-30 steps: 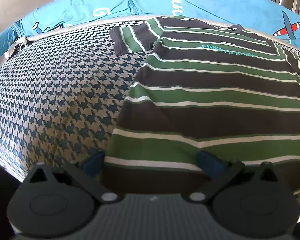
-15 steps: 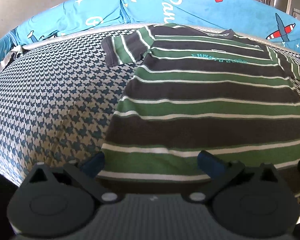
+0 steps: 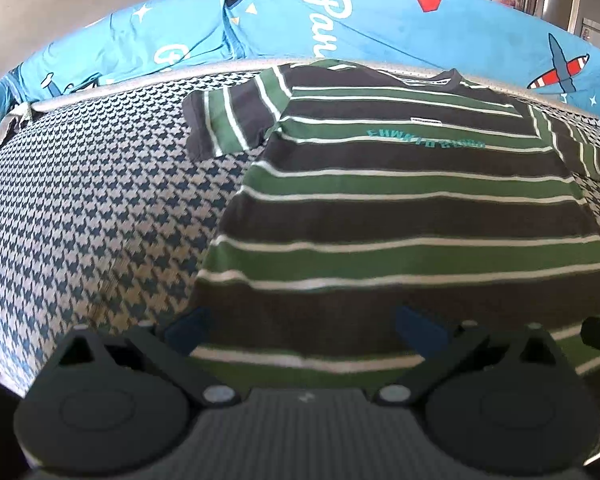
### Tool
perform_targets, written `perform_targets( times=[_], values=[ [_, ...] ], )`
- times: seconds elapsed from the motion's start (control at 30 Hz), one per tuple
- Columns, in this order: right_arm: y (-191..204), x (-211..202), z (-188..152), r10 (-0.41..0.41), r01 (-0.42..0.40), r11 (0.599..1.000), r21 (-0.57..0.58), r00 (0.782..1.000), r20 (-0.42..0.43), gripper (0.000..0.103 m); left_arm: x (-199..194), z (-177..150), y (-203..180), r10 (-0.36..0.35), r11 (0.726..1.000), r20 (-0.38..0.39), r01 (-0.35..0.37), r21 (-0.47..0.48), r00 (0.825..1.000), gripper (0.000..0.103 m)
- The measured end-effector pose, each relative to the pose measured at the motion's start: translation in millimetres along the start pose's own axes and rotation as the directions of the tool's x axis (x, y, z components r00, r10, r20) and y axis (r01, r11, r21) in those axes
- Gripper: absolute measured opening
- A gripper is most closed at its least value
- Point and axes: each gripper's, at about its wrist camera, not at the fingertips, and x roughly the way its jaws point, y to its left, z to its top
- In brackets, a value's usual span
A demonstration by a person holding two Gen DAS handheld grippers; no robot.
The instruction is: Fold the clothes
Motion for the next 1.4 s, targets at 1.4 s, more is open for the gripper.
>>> perform_targets(
  times=[1.4],
  values=[
    [-12.1, 62.2, 71.0, -0.039, 0.038, 0.999, -0.035, 0.999, -0.022, 0.092, 37.1, 70.5, -34.4, -0.03, 0.997, 0.05, 0.026, 0.076, 0.998, 0.103]
  ],
)
